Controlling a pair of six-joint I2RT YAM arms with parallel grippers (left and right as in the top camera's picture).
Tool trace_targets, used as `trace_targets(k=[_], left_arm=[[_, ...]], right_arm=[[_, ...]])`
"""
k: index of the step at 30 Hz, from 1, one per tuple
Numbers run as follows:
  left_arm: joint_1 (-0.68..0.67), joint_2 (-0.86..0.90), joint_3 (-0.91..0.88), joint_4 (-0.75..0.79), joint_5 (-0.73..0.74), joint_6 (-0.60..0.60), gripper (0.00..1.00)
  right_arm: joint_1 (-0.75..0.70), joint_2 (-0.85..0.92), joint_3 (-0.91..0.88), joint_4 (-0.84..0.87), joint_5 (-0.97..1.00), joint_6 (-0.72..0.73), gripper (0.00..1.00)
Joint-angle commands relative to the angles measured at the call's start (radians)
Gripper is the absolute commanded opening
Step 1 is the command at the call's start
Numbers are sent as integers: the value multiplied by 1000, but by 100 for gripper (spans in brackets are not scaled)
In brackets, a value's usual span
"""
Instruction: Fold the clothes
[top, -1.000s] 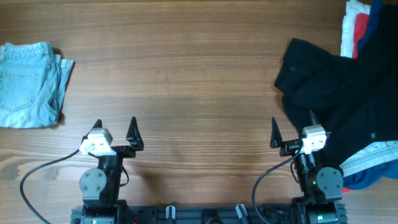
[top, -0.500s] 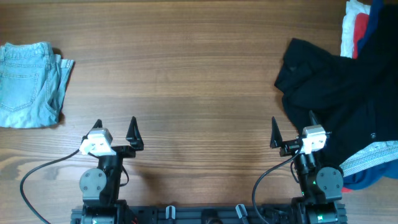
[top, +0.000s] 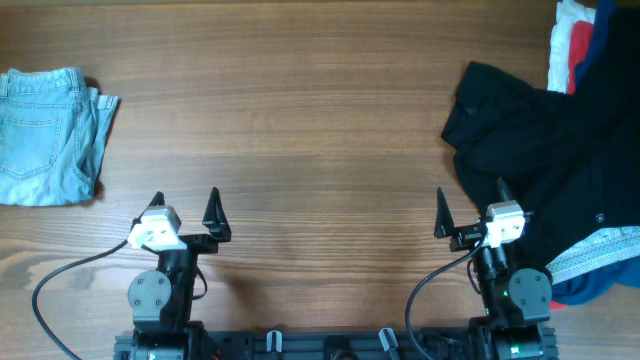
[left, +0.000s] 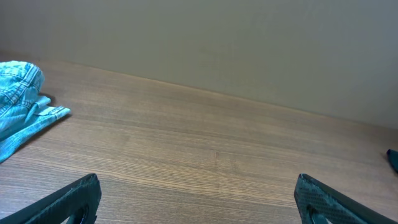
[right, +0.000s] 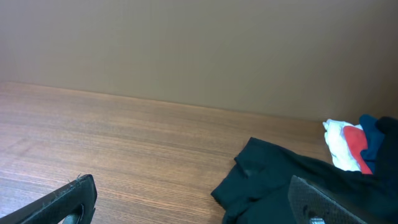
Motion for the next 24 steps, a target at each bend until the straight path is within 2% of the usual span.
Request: trace_targets(k=[1, 22, 24], left_arm=[[7, -11, -5, -4, 16, 2, 100], [7, -11, -5, 0, 23, -3, 100], [7, -11, -4, 0, 23, -3, 100]], right_arm=[[-8, -9, -2, 2, -16, 11, 99], [-8, -9, -2, 3, -16, 14, 100], [-8, -9, -1, 4, -16, 54, 100]])
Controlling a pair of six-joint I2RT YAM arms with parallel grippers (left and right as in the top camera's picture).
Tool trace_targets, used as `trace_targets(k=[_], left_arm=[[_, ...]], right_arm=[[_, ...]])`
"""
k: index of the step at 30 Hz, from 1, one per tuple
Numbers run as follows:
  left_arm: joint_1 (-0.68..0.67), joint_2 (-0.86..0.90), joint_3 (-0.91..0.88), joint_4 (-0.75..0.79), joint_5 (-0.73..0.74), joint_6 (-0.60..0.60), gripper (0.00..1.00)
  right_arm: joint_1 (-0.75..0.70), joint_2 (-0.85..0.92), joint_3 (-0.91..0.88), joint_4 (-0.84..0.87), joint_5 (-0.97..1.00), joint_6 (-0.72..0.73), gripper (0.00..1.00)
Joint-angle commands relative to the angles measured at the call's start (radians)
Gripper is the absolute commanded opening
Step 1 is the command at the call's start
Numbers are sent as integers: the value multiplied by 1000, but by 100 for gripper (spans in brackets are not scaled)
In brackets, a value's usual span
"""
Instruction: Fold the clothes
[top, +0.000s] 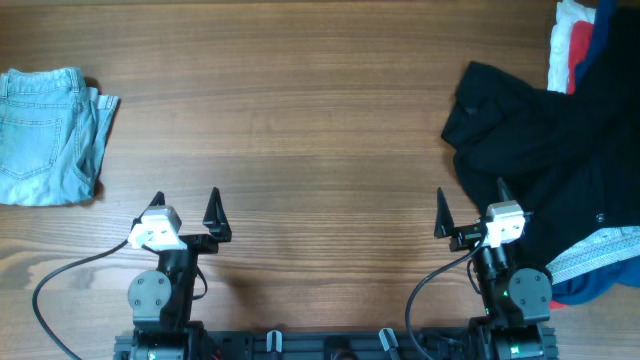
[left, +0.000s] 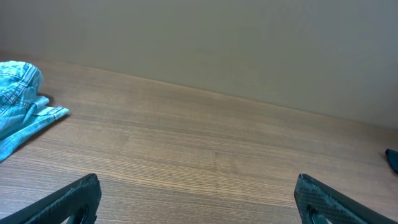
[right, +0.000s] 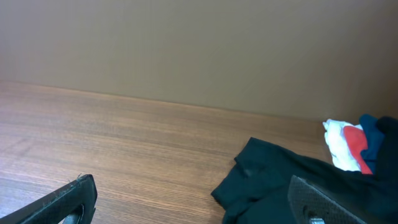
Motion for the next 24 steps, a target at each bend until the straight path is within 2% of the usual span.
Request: trace_targets(k=[1, 6, 11, 20, 22, 24], left_arm=[[7, -11, -1, -1, 20, -3, 100], [7, 50, 106, -44, 20, -26, 100], [7, 300, 334, -206, 25, -25, 100], [7, 782, 741, -578, 145, -25, 100], [7, 832, 812, -663, 185, -26, 100], [7, 836, 826, -684, 215, -55, 100]], right_arm=[[-8, -9, 1, 2, -16, 72, 100], [-8, 4, 58, -9, -16, 109, 100], [-8, 138, 198, -117, -16, 108, 100], [-8, 620, 625, -478, -72, 109, 100], [-8, 743, 703, -569, -71, 109, 100], [-8, 862, 747, -605, -66, 105, 100]])
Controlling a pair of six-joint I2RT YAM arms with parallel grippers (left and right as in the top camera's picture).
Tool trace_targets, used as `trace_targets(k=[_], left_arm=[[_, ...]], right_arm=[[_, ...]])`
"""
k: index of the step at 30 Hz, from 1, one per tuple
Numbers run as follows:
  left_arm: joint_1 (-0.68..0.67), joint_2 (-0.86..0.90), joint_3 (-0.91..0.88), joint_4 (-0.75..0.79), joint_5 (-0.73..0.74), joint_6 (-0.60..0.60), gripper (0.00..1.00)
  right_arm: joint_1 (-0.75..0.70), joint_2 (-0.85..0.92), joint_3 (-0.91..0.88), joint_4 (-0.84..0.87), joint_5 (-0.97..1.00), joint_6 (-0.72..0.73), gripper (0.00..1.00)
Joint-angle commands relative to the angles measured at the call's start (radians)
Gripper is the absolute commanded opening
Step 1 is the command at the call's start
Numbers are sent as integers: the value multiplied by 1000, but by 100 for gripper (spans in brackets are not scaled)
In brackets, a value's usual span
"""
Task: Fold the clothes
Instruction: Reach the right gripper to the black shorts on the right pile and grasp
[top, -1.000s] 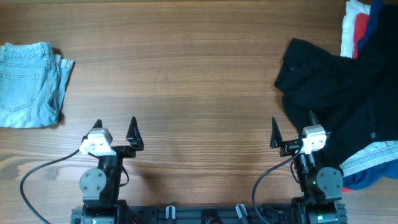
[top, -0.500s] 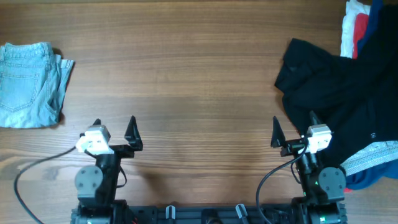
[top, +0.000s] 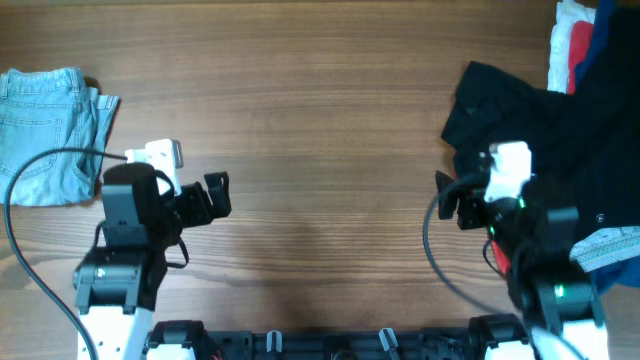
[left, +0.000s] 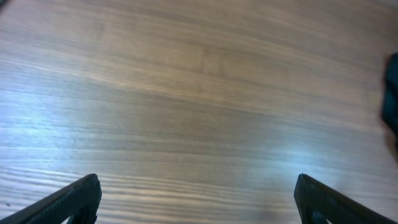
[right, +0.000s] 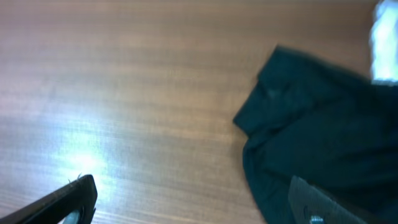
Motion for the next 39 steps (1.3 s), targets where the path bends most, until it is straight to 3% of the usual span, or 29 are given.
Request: trace_targets(k=[1, 7, 8, 10, 14, 21, 30, 34, 35, 37, 39], left_arm=[[7, 7, 51, -26, 79, -38, 100], [7, 7, 51, -40, 81, -38, 100], [7, 7, 51, -40, 80, -38, 100], [7, 14, 51, -36, 81, -38, 100], [7, 53, 51, -34, 80, -38, 100], [7, 204, 51, -6, 81, -38, 100], [7, 267, 51, 16, 81, -38, 100], [7, 267, 51, 17, 81, -38, 100], [7, 267, 51, 16, 81, -38, 100], [7, 267, 51, 16, 81, -38, 100], [7, 267, 51, 16, 81, -38, 100]], right_arm=[[-3, 167, 65, 0, -19, 7, 100], [-3, 498, 58, 215, 2, 52, 100], [-3, 538, 58, 270, 20, 51, 95], [-3, 610, 58, 394, 91, 67, 74], [-3, 690, 60, 532, 267, 60, 78], [-22, 814, 60, 567, 292, 63, 77], [-22, 964, 60, 618, 298, 119, 65], [-22, 997, 60, 618, 308, 122, 49], [-22, 998, 60, 617, 308, 122, 30], [-22, 997, 60, 621, 308, 122, 25], [-22, 995, 60, 619, 308, 124, 4]])
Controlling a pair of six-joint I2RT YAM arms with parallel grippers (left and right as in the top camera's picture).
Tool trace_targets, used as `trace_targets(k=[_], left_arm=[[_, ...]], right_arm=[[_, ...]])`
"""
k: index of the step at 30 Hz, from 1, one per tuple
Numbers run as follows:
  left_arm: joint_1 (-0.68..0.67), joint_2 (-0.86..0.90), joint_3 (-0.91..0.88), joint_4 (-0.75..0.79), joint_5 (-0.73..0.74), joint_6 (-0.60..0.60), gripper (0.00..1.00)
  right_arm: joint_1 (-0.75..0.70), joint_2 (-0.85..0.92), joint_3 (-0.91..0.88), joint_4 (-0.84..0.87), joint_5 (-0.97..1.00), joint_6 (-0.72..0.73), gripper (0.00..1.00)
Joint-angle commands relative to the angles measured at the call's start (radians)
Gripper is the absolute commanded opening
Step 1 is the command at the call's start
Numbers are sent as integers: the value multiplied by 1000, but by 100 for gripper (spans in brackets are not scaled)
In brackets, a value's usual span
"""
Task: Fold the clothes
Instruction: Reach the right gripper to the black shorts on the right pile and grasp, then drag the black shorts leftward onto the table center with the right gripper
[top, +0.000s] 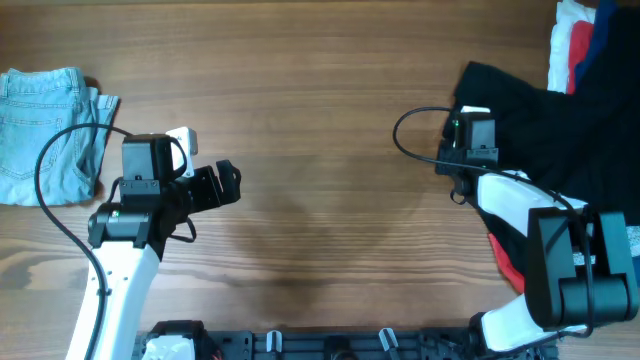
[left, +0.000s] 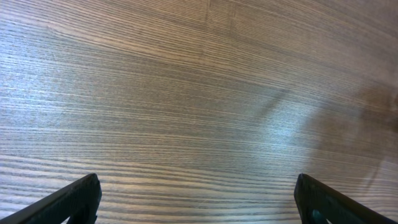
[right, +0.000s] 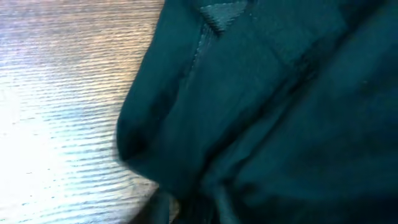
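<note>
A crumpled black garment (top: 540, 130) lies at the right of the table, and it fills the right wrist view (right: 261, 93). My right gripper (top: 453, 168) is down on the garment's left edge. In its blurred wrist view the fingers stand close together with black cloth bunched between them (right: 194, 208). My left gripper (top: 225, 185) hovers over bare wood left of centre. It is open (left: 199, 205), with nothing between its fingers (left: 81, 200). Folded light-blue jeans (top: 45, 130) rest at the far left.
White, red and blue clothes (top: 572, 40) are heaped at the back right corner. A pale striped cloth (top: 600, 250) and a red piece (top: 505, 258) lie at the front right, under my right arm. Wooden table (top: 320, 90) spans the view.
My right gripper was open just in front of the black garment's left edge; now it is on that edge with its fingers drawn in on the cloth. My left gripper sits lower over the wood.
At the two oldest moments both arms were parked at the table's front edge, grippers open and looking across the table. Then both were out over the table, open and facing down. Now the right one is on the black garment, while the left stays open.
</note>
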Motion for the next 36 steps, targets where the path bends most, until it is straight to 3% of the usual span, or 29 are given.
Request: trace_targets(k=[1, 7, 11, 16, 20, 26, 32, 33, 34, 35, 36], left_arm=[[7, 4, 16, 3, 19, -9, 100], [7, 4, 16, 3, 19, -9, 100], [7, 4, 16, 3, 19, -9, 100], [7, 4, 16, 3, 19, -9, 100], [7, 4, 16, 3, 19, -9, 100], [7, 4, 16, 3, 19, -9, 100], [7, 4, 16, 8, 19, -9, 100], [7, 4, 16, 11, 19, -9, 100], [7, 4, 16, 14, 19, -9, 100], [7, 4, 16, 15, 19, -9, 100], [7, 4, 16, 15, 19, -9, 100]], right_arm=[[3, 11, 16, -6, -4, 32, 4], [3, -170, 98, -151, -11, 50, 4], [38, -346, 245, -389, -268, 0, 4], [203, -459, 274, -483, -332, 2, 4], [389, -446, 274, -499, -327, 31, 4], [447, -344, 274, -325, -328, 161, 4], [447, -143, 274, 235, -365, 410, 5], [447, -127, 274, 250, -378, 420, 8], [447, -113, 274, 240, -381, 412, 32], [444, -111, 274, 203, -373, 379, 99], [437, -114, 274, 146, -341, 338, 100]])
